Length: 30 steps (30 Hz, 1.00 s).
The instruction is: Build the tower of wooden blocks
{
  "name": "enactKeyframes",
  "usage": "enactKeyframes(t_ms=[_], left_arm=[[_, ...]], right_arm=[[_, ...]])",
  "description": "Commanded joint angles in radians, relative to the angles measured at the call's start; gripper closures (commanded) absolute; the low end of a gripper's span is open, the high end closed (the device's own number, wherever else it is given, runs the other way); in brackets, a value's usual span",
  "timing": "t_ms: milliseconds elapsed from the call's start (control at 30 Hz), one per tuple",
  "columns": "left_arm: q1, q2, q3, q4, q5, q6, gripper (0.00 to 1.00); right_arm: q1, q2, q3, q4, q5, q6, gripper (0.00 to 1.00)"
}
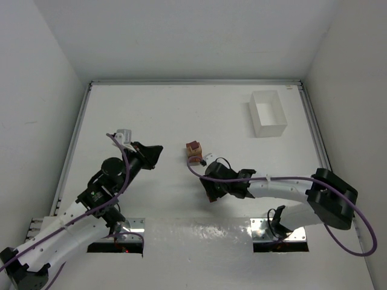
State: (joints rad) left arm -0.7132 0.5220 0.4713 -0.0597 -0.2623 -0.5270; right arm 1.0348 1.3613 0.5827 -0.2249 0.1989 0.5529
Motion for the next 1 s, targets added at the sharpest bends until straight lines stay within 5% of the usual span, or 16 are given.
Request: enactKeyframes(t_ms=[0,367,600,967], left_arm=[[-0.008,-0.008,0.018,0.027,0.0,0.015,0.9],[-0.008,-0.02,0.012,0.031,0.005,0.016,0.91],[-0.008,-0.037,0.024,0.029,0.006,0.018,0.91],[-0.008,-0.149,0.141,-0.08,0.02,0.035,0.9]], right_arm=[[0.014,0.01,0.017,0.065,-0.026,0.039,0.43],[0.016,0.07,0.052,0.03,-0.003,0.062,0.52],[0.018,-0.002,0.089,-0.022,0.056,0.056,0.79],[-0.014,0.041,0.566,-0.209,0.151,-0.139,0.78]])
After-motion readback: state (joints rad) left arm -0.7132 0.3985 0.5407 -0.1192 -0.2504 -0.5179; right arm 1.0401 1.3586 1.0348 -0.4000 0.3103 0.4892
